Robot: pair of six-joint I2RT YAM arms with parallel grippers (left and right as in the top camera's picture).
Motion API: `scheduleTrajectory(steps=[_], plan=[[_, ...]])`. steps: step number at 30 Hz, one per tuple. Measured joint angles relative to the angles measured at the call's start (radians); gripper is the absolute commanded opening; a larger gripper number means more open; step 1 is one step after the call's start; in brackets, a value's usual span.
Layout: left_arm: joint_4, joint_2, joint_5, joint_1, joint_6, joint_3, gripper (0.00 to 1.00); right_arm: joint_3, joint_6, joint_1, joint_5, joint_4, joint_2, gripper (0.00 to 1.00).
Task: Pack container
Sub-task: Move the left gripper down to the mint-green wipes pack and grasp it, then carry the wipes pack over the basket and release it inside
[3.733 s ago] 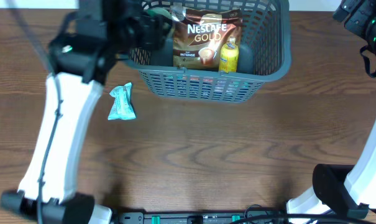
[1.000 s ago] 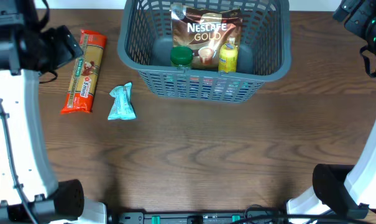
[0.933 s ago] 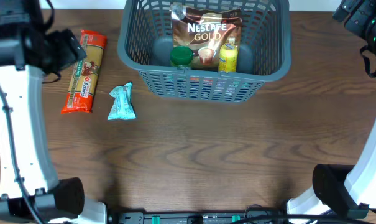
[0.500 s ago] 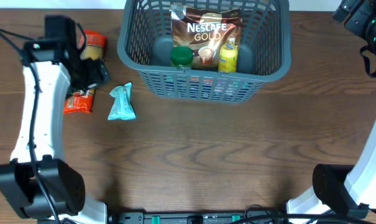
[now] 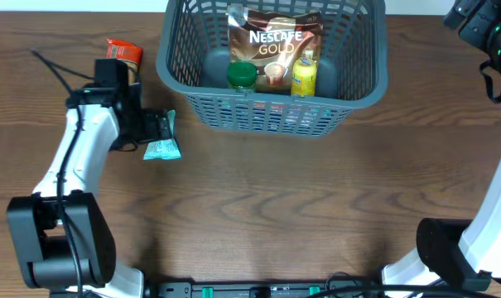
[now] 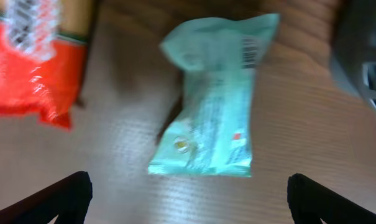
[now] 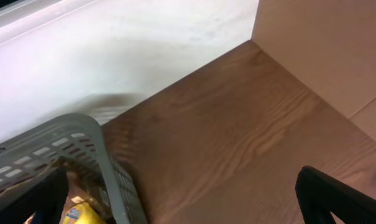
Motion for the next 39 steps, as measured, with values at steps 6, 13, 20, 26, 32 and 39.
scheduleTrajectory(steps=[6, 13, 20, 26, 32, 39], plan=[[0.074, 0.004, 0.01, -0.074, 0.031, -0.001, 0.99, 0.0, 0.0, 0.0, 0.0, 0.0, 0.0, 0.99], [0.078, 0.089, 0.016, -0.085, 0.024, -0.001, 0.99, 0.0, 0.0, 0.0, 0.0, 0.0, 0.0, 0.99], [0.128, 0.19, 0.016, -0.085, 0.024, -0.001, 0.99, 0.0, 0.0, 0.0, 0.0, 0.0, 0.0, 0.99], [0.171, 0.216, 0.013, -0.085, 0.019, -0.001, 0.99, 0.0, 0.0, 0.0, 0.0, 0.0, 0.0, 0.99], [0.178, 0.216, 0.009, -0.085, 0.019, -0.001, 0.96, 0.0, 0.0, 0.0, 0.0, 0.0, 0.0, 0.99], [0.166, 0.216, -0.006, -0.085, 0.01, -0.001, 0.19, 0.0, 0.0, 0.0, 0.0, 0.0, 0.0, 0.99]])
